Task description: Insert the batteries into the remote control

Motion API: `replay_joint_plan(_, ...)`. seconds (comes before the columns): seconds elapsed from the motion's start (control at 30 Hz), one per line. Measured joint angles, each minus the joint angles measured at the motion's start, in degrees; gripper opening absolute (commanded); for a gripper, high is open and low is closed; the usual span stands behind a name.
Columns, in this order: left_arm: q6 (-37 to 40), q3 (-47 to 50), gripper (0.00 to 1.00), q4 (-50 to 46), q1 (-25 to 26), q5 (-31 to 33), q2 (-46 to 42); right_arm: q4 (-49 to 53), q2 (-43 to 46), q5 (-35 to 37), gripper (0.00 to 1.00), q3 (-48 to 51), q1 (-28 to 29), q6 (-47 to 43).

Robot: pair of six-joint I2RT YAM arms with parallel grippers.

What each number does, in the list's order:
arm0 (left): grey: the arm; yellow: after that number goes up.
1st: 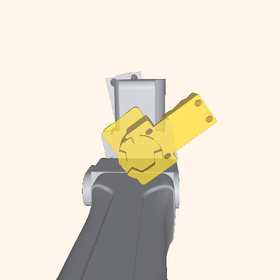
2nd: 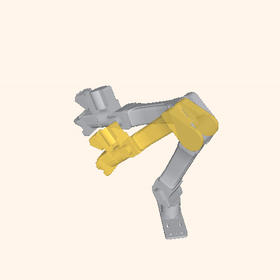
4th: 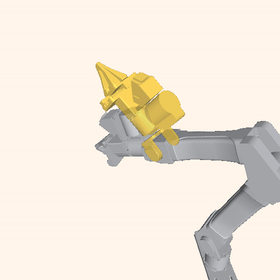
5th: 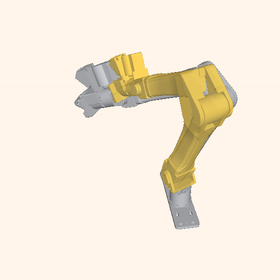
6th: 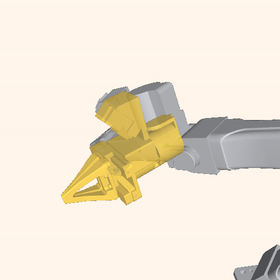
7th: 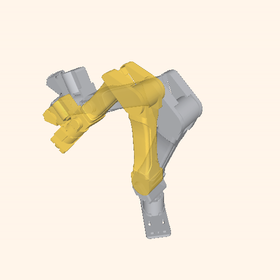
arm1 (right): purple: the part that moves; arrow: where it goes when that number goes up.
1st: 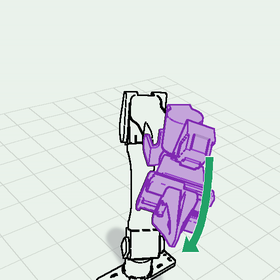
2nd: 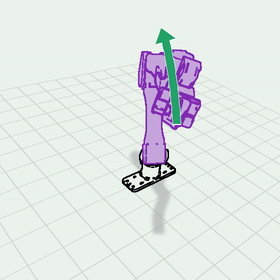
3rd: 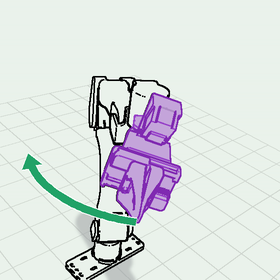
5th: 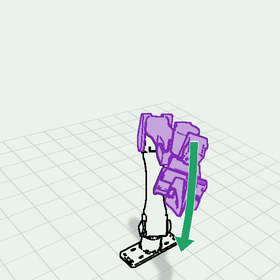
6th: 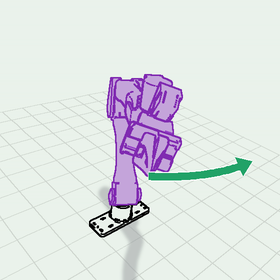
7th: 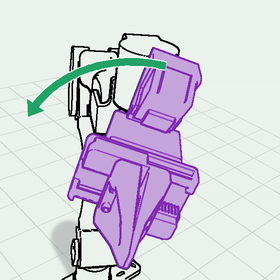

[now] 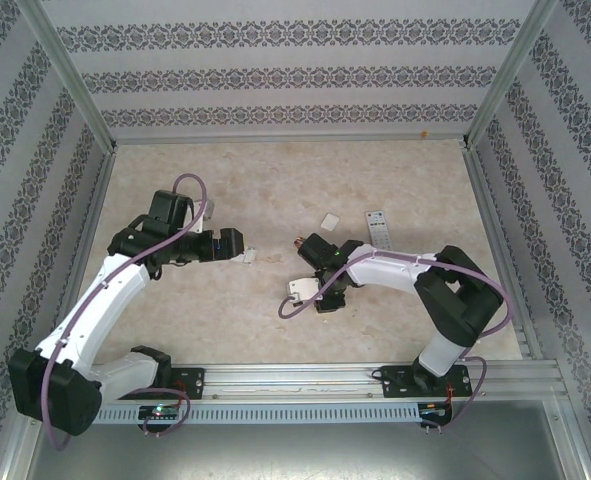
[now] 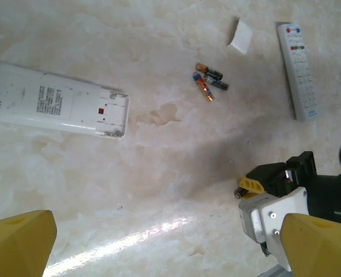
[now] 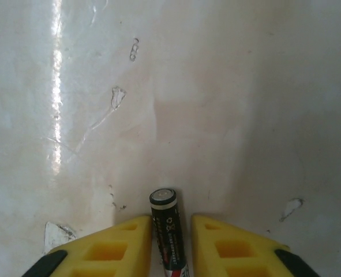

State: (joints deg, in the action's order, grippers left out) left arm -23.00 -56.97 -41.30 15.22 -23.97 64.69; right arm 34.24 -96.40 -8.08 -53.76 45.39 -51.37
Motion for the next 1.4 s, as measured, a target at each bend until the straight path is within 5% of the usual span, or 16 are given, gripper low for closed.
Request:
replay_joint_plan(0.1, -0.5, -1.5, 1.00, -1.8, -0.2, 2.1, 2.6, 0.2, 0.0, -0.1, 0.17, -0.2, 0.1, 0.1)
replay_joint_plan(0.27, -1.5, -10.6, 0.84, -6.7, -1.1, 7.7, 11.9, -1.1, 5.7, 0.3, 0.17, -0.3, 0.3, 9.0)
replay_joint_plan(0.57, 1.3, -32.8, 0.71, -16.5, -1.1, 18.6, 40.8, -12.8, 18.2, 11.6, 0.10, -3.3, 2.7, 65.7)
replay_joint_plan(0.77, 4.0, -36.7, 0.77, -19.6, -1.3, 21.7, 52.3, -9.0, 15.5, 13.4, 0.12, -4.5, 4.8, 87.8)
replay_joint_plan(1.0, 4.7, -36.5, 0.82, -19.4, -1.5, 21.0, 54.6, -5.2, 11.9, 11.0, 0.10, -8.7, 5.9, 96.9)
replay_joint_plan(1.4, 1.9, -30.9, 0.68, -16.0, -3.7, 17.2, 52.6, -2.8, 7.5, 8.0, 0.10, -16.3, 7.4, 97.7)
